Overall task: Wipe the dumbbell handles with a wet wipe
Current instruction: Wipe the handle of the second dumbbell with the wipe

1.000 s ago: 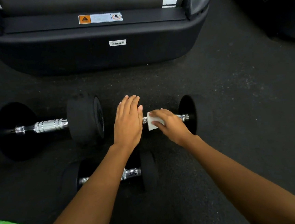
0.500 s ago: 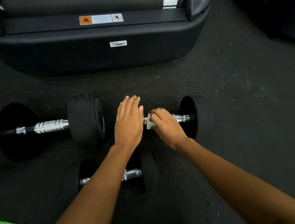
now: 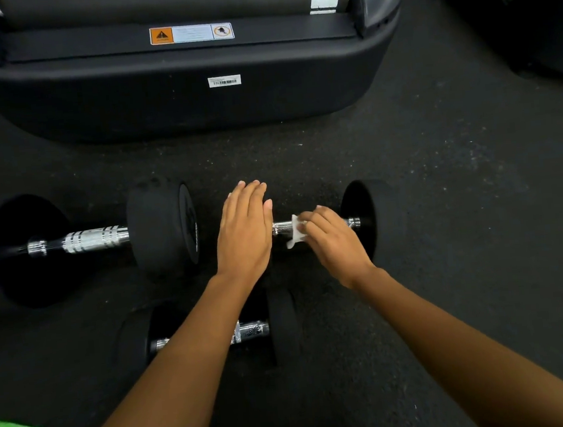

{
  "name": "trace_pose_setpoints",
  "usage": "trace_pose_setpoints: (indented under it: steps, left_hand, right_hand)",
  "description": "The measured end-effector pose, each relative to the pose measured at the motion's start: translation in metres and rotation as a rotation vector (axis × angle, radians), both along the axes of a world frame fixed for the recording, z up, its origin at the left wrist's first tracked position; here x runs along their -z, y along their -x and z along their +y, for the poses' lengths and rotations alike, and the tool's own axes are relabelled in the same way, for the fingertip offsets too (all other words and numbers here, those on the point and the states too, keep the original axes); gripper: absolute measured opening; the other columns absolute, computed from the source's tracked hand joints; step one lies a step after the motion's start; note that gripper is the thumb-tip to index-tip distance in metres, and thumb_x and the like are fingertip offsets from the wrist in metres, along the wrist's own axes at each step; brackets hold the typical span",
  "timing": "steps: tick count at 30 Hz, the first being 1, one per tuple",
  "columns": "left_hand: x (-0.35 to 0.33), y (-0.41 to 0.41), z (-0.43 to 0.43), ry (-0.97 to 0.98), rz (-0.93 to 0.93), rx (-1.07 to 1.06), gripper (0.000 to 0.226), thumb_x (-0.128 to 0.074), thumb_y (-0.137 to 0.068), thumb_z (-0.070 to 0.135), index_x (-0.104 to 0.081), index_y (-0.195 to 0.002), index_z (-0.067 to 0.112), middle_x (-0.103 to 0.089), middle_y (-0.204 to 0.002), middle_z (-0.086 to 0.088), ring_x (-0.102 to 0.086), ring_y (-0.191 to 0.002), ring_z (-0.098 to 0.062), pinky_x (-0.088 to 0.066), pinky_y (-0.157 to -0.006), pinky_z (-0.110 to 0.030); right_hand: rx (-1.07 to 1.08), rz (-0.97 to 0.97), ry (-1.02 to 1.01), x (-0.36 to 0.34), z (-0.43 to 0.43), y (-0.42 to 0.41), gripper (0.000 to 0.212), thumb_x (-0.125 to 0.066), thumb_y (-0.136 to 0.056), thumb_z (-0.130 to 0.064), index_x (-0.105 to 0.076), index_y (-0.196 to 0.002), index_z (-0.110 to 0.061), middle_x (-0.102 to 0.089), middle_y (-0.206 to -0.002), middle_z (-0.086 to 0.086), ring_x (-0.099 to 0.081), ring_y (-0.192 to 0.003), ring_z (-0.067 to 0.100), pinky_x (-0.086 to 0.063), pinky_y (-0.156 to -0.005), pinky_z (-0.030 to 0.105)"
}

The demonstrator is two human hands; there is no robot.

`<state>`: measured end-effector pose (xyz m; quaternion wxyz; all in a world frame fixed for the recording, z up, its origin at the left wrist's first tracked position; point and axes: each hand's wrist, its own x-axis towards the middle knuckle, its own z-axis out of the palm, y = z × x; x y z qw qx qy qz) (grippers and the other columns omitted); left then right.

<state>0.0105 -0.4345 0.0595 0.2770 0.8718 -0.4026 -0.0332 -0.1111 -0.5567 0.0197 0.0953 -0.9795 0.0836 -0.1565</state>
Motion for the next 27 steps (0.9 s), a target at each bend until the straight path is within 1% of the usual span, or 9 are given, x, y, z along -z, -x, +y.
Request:
trace_pose_setpoints:
  steps: [4,9,14,16,18,20,22,24,27]
  left_hand:
    - [0.000,0.000,0.000,-0.009,0.014,0.000,0.048,-0.023,-0.098,0.028,-0.041,-0.136,0.005,-0.041,-0.143,-0.009,-0.024,-0.139,-0.020,-0.011,-0.114,-0.031]
    - [0.002,-0.001,0.000,-0.008,0.000,0.008,0.051,-0.020,-0.096,0.031,-0.042,-0.135,0.005,-0.042,-0.142,-0.011,-0.026,-0.138,-0.022,-0.013,-0.114,-0.033]
    - [0.002,0.000,0.000,0.003,0.008,0.011,0.051,-0.021,-0.096,0.029,-0.043,-0.134,0.003,-0.043,-0.141,-0.012,-0.028,-0.137,-0.023,-0.013,-0.114,-0.033]
    - [0.002,0.000,0.000,0.009,-0.009,0.017,0.051,-0.021,-0.097,0.030,-0.044,-0.133,0.003,-0.045,-0.140,-0.012,-0.029,-0.137,-0.024,-0.014,-0.114,-0.033]
    - [0.002,-0.001,0.000,0.002,-0.004,0.011,0.047,-0.025,-0.099,0.027,-0.043,-0.134,0.003,-0.044,-0.140,-0.012,-0.028,-0.137,-0.023,-0.013,-0.114,-0.033]
    - [0.002,-0.002,-0.001,-0.005,0.012,0.005,0.043,-0.028,-0.100,0.023,-0.042,-0.135,0.003,-0.043,-0.141,-0.012,-0.026,-0.138,-0.023,-0.012,-0.114,-0.032]
    - [0.001,-0.001,-0.001,0.003,0.005,0.010,0.045,-0.026,-0.099,0.025,-0.042,-0.135,0.003,-0.043,-0.141,-0.012,-0.026,-0.138,-0.023,-0.011,-0.114,-0.031]
    - [0.000,0.000,0.000,0.001,0.003,0.016,0.047,-0.024,-0.098,0.026,-0.042,-0.135,0.003,-0.042,-0.141,-0.013,-0.027,-0.138,-0.023,-0.010,-0.114,-0.031]
    - [0.000,0.000,0.000,-0.006,0.007,0.019,0.047,-0.024,-0.098,0.026,-0.041,-0.135,0.003,-0.042,-0.142,-0.012,-0.027,-0.138,-0.023,-0.010,-0.113,-0.031]
  right_hand:
    - [0.057,0.030,-0.074,-0.006,0.003,-0.007,0.019,-0.052,-0.090,-0.010,-0.062,-0.105,-0.003,-0.065,-0.108,0.011,-0.055,-0.101,0.023,-0.040,-0.102,0.037]
    - [0.194,0.036,-0.204,-0.013,0.007,-0.013,0.020,-0.053,-0.092,-0.007,-0.061,-0.110,-0.003,-0.065,-0.103,0.011,-0.055,-0.103,0.025,-0.034,-0.102,0.032]
    - [0.121,0.060,-0.139,-0.007,0.012,-0.009,0.029,-0.062,-0.088,-0.014,-0.059,-0.115,-0.002,-0.063,-0.114,0.010,-0.055,-0.108,0.023,-0.032,-0.107,0.034]
    - [0.110,0.087,-0.200,-0.008,0.005,-0.009,0.031,-0.061,-0.089,-0.015,-0.057,-0.118,-0.004,-0.062,-0.115,0.010,-0.052,-0.111,0.023,-0.033,-0.108,0.036]
    - [0.146,0.129,-0.333,-0.012,0.002,-0.015,0.032,-0.055,-0.093,-0.020,-0.055,-0.122,-0.006,-0.061,-0.116,0.009,-0.049,-0.114,0.022,-0.032,-0.104,0.031]
    - [0.174,0.160,-0.372,-0.013,0.005,-0.025,0.032,-0.051,-0.095,-0.022,-0.055,-0.123,-0.007,-0.061,-0.116,0.010,-0.048,-0.113,0.020,-0.036,-0.096,0.030]
    - [0.114,0.167,-0.346,-0.013,0.014,-0.033,0.031,-0.053,-0.094,-0.017,-0.055,-0.122,-0.006,-0.062,-0.116,0.011,-0.049,-0.111,0.022,-0.039,-0.097,0.033]
    - [0.040,0.158,-0.317,-0.008,0.017,-0.033,0.032,-0.056,-0.091,-0.010,-0.056,-0.122,-0.004,-0.062,-0.118,0.011,-0.051,-0.112,0.023,-0.037,-0.104,0.036]
    - [0.022,0.113,-0.299,-0.005,0.007,-0.019,0.032,-0.057,-0.090,-0.007,-0.057,-0.122,-0.004,-0.061,-0.122,0.010,-0.051,-0.116,0.022,-0.027,-0.110,0.029]
